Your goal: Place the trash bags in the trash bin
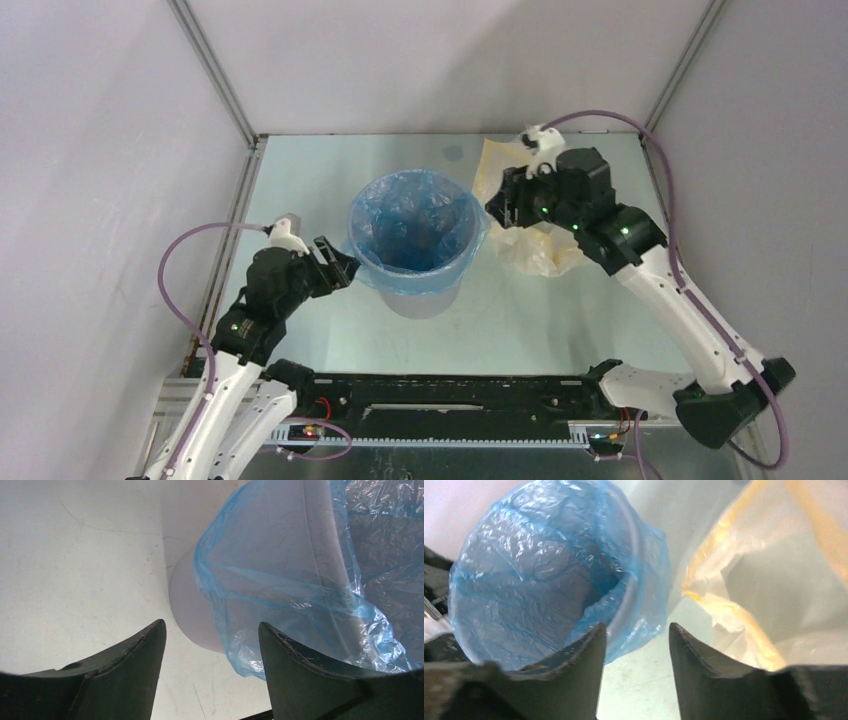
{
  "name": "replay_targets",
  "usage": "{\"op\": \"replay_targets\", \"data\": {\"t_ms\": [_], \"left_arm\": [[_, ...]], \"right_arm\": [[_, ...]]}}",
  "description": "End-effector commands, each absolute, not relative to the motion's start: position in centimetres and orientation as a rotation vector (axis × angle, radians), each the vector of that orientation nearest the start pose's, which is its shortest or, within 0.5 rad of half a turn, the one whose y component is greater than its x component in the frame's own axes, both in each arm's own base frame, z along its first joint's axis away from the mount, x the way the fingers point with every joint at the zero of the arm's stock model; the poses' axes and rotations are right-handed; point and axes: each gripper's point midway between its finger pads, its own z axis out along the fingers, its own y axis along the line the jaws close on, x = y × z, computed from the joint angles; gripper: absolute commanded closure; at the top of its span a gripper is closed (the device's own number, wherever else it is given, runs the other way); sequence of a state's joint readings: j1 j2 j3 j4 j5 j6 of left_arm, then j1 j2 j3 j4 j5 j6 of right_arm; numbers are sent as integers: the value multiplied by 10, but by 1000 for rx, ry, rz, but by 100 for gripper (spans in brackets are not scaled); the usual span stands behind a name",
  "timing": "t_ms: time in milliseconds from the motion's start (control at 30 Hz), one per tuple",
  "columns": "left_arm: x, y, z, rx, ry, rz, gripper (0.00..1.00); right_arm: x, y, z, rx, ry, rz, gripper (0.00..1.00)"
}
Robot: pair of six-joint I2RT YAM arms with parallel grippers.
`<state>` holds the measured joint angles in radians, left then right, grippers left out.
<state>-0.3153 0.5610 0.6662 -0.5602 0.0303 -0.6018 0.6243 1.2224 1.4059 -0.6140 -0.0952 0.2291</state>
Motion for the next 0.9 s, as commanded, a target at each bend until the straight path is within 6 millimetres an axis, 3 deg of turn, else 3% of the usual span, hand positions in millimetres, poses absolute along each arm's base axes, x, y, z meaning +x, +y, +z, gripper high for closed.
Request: {"op": "replay_targets", "data": {"t_ms": [0,233,667,867], "left_arm": [[228,-107,210,-257,2012,-637,25],[228,-108,211,-252,2012,-638,25],[235,-111,196,-245,2040,-632,25],[241,-114,179,-239,2083,-622,26]], "right_arm": [[281,227,321,-366,1965,842,43],[284,226,286,-285,2022,992,42],[301,244,249,-238,2075,1151,42],[312,242,204,-190,2146,1115,43]]}}
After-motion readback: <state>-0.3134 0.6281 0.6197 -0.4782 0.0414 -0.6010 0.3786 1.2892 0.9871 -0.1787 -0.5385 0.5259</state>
